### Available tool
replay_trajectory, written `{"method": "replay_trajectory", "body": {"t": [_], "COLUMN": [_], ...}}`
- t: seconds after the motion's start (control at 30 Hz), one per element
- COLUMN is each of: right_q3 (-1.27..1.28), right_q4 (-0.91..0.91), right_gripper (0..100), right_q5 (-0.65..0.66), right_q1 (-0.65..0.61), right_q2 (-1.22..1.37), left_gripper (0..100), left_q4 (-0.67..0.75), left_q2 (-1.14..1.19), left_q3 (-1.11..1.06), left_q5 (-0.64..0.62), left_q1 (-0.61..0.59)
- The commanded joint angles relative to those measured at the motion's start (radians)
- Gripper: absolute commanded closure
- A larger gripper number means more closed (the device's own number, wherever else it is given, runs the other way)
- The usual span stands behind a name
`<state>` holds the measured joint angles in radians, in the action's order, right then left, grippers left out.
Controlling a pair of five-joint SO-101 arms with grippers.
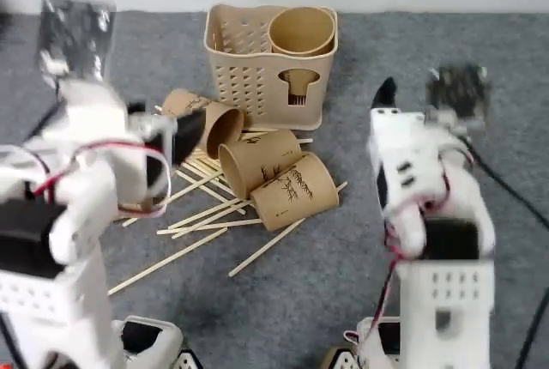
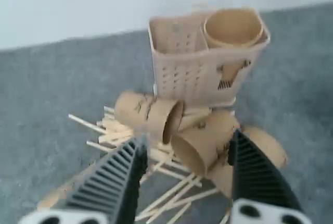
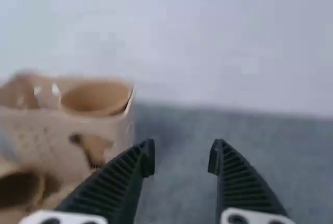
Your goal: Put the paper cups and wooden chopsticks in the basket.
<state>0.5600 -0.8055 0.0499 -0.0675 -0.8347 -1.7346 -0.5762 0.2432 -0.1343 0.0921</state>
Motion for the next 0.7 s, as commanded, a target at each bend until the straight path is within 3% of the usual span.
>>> {"method": "replay_trajectory", "body": {"t": [0.0,0.23,0.47,0.67], "right_q3": [-0.129,-0.127,-0.127,-0.130], "right_q4": [-0.168,-0.328,-0.395,-0.389], "right_gripper": [80.5,79.0,75.7,75.7], "right_q5": [-0.026,-0.023,-0.032,-0.180], "right_q1": [-0.079,-0.297,-0.274,-0.260], "right_q2": [0.154,0.237,0.288,0.352], "left_gripper": [75,75,75,75], "left_q4": [-0.018,-0.017,-0.018,-0.017], "left_q2": [-0.106,-0.129,-0.132,-0.132], "left_q3": [-0.120,-0.174,-0.266,-0.298], "left_q5": [0.044,0.066,0.038,0.037], "left_q1": [-0.009,-0.009,-0.092,-0.173]}}
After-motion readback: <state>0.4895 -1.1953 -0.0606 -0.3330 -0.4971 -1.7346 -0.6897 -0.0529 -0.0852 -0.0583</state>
